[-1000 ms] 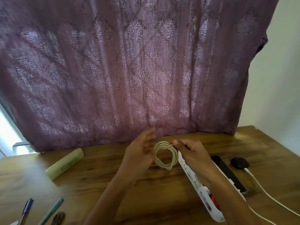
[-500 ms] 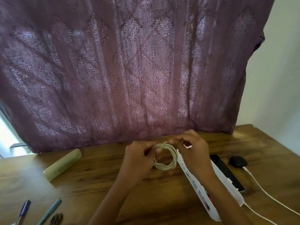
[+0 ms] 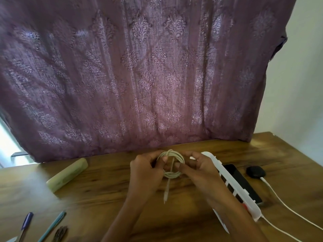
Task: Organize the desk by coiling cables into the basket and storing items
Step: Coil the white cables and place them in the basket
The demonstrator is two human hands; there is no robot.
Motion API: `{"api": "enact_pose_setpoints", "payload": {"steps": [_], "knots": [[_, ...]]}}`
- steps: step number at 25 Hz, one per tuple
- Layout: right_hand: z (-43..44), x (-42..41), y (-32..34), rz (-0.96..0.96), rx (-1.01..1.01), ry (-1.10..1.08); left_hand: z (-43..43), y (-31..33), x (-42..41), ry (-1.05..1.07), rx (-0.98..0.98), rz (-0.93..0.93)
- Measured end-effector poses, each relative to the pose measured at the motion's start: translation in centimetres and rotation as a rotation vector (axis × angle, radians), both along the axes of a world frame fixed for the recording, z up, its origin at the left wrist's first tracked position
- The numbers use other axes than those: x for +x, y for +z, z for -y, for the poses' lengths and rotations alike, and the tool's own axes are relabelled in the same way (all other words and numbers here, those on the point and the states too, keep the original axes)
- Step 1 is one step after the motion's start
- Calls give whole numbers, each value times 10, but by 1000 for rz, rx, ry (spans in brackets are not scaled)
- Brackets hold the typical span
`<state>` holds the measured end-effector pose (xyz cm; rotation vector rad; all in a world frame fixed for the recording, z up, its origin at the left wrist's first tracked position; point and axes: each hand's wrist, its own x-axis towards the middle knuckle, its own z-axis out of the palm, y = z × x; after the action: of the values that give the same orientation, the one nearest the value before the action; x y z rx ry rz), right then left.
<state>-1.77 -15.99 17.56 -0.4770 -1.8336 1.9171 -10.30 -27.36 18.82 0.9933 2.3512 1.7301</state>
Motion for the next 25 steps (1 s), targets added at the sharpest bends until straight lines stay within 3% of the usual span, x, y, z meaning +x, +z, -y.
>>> {"api": "enact_pose_setpoints", "payload": {"steps": [3, 8, 10, 12, 15, 16, 21, 25], "knots": [[-1, -2, -2, -2, -184, -33, -1, -5, 0, 13, -1, 9], [-5, -5, -12, -92, -616, 142, -3, -6, 3, 7, 46, 82], [-5, -5, -13, -138, -701, 181, -5, -7, 4, 25, 82, 92], [0, -6, -11, -149, -537, 109, -6, -10, 2, 73, 119, 99], [7, -8, -13, -89, 259, -333, -7, -15, 0, 145, 148, 121], [9, -7, -16, -111, 420, -413, -7, -16, -1, 171, 154, 128], [23, -8, -22, -45, 582, -451, -7, -13, 5, 254, 179, 121], [25, -11, -16, 46, 400, -343, -7, -14, 8, 215, 212, 112]]}}
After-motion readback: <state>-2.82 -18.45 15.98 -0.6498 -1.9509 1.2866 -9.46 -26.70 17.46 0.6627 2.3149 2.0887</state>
